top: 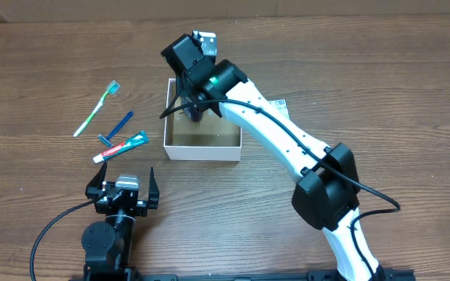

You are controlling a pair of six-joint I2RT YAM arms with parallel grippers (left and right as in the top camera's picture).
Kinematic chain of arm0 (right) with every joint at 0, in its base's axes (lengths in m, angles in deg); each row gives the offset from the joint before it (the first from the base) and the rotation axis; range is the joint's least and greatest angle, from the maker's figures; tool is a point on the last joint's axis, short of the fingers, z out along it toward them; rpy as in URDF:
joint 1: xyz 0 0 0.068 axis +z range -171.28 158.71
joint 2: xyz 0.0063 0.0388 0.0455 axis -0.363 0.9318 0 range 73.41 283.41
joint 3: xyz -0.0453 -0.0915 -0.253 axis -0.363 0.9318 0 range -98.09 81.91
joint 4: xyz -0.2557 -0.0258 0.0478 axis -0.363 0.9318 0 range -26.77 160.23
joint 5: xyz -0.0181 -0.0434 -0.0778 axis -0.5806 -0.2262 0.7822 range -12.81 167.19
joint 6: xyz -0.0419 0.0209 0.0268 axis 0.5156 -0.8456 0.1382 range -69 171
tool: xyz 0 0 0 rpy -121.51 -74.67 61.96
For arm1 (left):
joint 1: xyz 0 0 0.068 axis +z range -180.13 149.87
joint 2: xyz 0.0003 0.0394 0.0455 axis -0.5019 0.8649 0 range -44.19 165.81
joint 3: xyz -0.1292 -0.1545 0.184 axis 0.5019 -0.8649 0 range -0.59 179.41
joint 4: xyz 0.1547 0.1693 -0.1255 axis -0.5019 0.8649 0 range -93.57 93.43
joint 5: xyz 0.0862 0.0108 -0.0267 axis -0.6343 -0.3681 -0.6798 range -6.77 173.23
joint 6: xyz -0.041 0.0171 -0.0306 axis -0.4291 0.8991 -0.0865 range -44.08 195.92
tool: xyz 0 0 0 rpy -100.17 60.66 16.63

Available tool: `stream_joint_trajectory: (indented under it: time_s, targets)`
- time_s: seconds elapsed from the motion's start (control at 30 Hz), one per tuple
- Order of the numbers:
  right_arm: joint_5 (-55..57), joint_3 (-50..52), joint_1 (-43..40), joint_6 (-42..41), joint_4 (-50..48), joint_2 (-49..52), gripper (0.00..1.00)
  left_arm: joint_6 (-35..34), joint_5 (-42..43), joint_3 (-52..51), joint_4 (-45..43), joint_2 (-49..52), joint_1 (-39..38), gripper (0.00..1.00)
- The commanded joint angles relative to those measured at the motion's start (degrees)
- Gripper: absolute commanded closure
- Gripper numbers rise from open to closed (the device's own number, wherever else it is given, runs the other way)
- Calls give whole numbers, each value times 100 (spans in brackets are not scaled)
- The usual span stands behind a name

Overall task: Pack container
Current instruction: 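Carry the bottle left and lower it into the white box, then open the right gripper and lift away from the bottle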

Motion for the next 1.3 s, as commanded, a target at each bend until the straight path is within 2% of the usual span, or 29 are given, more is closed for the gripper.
stream_joint_trajectory:
  time_s: [0.0,0.6,0.77,0.83,0.9,1.27]
  targets:
    - [212,-50,87,-201,-179,-37,89,48,-35,-22,9,-44,57,0]
    - [310,-50,249,-498,-376,227,88,48,-35,-22,9,-44,57,0]
    - [240,-50,297,-494,-472,227,75,48,-35,-22,9,-44,57,0]
    - [184,-50,313,-492,-483,227,62,48,-35,-22,9,-44,57,0]
    - [90,-50,313,-476,-503,227,58,48,-35,-22,9,-44,57,0]
    - [-481,-232,315,-271,-527,223,53,48,-35,-22,9,-44,57,0]
